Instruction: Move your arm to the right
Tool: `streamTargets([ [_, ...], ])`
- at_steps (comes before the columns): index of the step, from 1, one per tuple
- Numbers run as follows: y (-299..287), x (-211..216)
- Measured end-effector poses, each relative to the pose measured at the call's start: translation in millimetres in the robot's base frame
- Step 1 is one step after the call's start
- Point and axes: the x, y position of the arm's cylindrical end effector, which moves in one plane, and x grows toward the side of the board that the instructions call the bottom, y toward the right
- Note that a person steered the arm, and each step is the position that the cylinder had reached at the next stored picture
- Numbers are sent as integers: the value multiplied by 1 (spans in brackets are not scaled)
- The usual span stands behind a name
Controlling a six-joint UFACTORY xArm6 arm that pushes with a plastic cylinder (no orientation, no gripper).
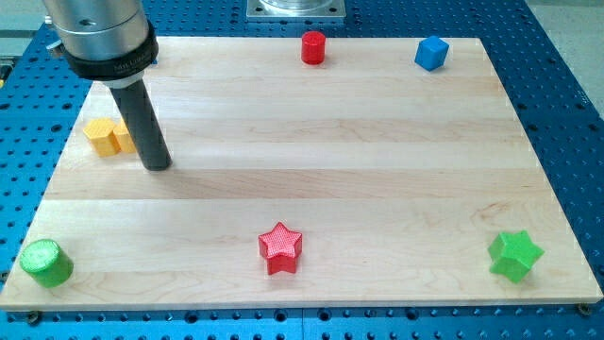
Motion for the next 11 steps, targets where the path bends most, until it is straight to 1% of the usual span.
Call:
streamTargets([
  [3, 2, 0],
  [4, 13, -1],
  [6, 3, 7],
  [7, -4, 5],
  [11, 4, 2],
])
